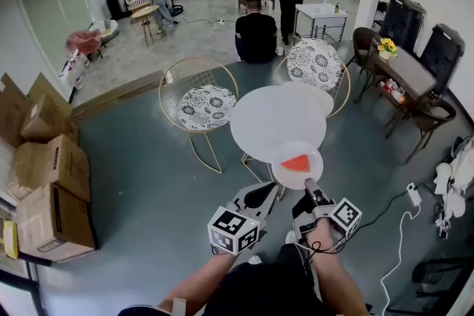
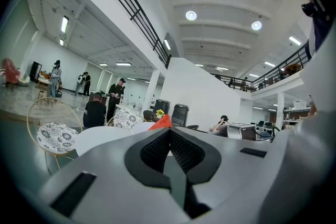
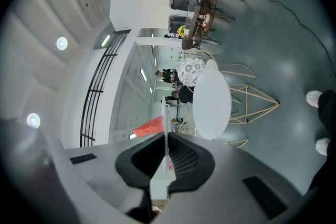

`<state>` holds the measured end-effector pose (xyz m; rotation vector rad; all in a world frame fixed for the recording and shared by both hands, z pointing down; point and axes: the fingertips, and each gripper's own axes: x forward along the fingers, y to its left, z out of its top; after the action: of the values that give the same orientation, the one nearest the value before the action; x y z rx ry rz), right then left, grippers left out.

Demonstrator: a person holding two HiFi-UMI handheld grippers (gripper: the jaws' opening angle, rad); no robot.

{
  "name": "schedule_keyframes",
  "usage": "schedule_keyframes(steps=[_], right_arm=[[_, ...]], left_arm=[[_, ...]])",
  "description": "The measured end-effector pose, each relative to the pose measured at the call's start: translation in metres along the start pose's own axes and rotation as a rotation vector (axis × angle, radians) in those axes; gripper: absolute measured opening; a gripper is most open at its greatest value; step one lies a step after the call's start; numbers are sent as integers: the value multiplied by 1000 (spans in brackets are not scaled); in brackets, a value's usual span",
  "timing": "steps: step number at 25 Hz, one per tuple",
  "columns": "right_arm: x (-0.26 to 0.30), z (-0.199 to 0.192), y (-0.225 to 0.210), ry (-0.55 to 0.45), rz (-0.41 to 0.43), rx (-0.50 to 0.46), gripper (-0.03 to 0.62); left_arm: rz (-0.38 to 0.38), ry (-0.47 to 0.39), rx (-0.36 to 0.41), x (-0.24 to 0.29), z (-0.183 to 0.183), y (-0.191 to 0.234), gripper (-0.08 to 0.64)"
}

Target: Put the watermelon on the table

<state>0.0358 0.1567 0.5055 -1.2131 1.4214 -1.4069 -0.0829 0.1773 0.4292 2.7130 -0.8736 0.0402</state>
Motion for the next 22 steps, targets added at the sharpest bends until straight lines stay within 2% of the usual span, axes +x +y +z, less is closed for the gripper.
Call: schedule_keyframes(steps=[12, 22], right_arm=[[10, -2, 4, -24, 0, -2, 14], [45, 30, -2, -27, 4, 12, 13]], left_arm=[[-20, -3, 11, -2, 5, 12, 3], [-14, 0, 13, 36, 11, 32, 3]])
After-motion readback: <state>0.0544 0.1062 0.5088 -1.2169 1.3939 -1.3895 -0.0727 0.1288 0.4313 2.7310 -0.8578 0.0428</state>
